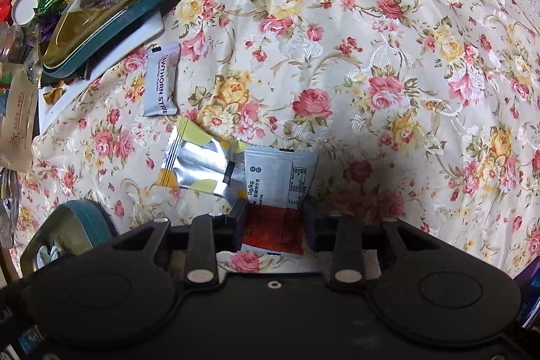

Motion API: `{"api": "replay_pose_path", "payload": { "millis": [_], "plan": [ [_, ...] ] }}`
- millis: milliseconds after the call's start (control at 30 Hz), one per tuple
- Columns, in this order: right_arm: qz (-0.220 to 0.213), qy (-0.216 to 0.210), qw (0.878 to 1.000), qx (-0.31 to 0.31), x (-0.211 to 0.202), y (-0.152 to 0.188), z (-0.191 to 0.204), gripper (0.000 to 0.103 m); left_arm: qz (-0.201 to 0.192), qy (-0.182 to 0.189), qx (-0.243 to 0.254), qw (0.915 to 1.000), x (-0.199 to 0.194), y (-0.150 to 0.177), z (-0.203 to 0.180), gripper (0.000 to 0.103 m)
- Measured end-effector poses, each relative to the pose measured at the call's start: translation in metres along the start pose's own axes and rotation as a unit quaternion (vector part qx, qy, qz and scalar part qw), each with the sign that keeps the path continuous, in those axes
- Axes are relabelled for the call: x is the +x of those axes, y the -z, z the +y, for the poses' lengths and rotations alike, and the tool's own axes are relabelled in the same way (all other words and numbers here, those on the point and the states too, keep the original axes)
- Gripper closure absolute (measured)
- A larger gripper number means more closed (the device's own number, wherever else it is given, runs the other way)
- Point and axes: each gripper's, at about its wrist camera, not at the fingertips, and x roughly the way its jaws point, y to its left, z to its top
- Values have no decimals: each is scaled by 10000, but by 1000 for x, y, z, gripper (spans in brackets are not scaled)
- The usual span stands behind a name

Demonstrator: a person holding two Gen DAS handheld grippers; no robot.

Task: Organize snacks
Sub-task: 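Close the right tool on the red-and-white packet and lift it, then move the left tool to the green-wrapped candy while the right tool holds the red packet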

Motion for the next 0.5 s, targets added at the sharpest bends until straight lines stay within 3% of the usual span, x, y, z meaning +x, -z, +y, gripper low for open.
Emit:
{"api": "replay_pose_path", "payload": {
  "millis": [500],
  "plan": [
    [-509, -390, 9973, -358, -101, -2, -27, 67, 299, 158, 791, 9963, 13, 26, -35, 81]
  ]
}}
